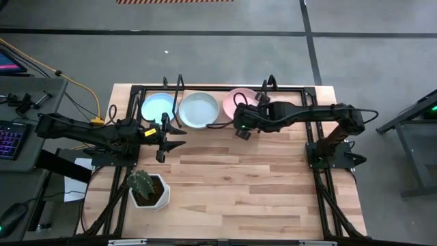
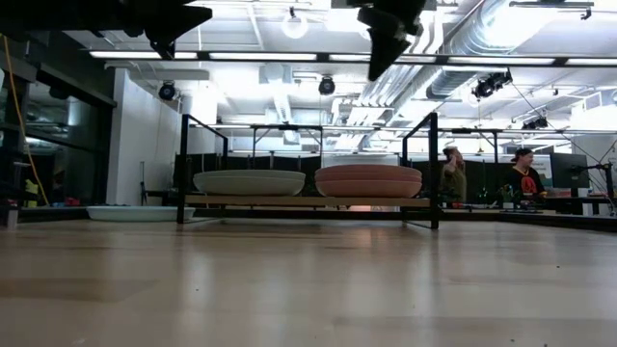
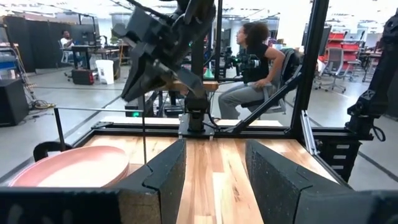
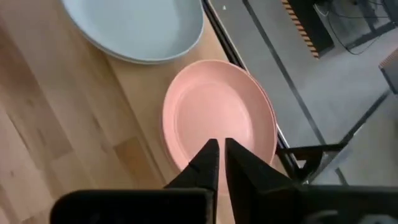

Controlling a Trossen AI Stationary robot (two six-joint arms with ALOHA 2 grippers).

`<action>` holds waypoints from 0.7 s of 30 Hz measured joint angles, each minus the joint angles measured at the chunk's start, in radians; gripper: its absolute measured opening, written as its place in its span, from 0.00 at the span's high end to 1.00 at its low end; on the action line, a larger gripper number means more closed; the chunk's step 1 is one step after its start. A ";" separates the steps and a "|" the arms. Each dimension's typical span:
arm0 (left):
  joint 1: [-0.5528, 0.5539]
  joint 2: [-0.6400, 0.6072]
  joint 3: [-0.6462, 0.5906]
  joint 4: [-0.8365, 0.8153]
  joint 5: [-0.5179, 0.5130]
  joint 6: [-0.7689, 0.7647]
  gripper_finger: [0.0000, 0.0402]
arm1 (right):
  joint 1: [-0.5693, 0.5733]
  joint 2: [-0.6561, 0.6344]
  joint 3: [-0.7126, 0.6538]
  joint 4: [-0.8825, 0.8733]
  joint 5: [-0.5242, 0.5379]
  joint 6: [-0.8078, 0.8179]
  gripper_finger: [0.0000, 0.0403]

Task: Place and stack plates onto a shelf
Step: Adjust the shelf

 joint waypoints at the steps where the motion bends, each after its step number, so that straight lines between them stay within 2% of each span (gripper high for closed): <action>1: 0.000 0.000 0.000 0.000 0.000 -0.004 0.62 | 0.007 -0.020 -0.019 0.003 0.002 0.011 0.97; 7: 0.000 0.000 0.000 0.001 -0.003 -0.002 0.62 | 0.065 -0.230 -0.318 0.193 0.000 0.087 0.99; 12: 0.003 0.000 0.000 0.004 -0.045 0.023 0.62 | 0.153 -0.402 -0.543 0.589 -0.043 0.047 1.00; 17: 0.024 0.016 0.017 0.030 -0.129 0.023 0.62 | 0.209 -0.461 -0.683 0.974 -0.038 -0.091 1.00; 19: 0.040 0.016 0.078 -0.034 -0.163 0.025 0.62 | 0.213 -0.459 -0.721 1.089 -0.039 -0.154 1.00; 21: 0.058 0.024 0.184 -0.198 -0.205 0.040 0.62 | 0.212 -0.450 -0.752 1.177 -0.045 -0.196 1.00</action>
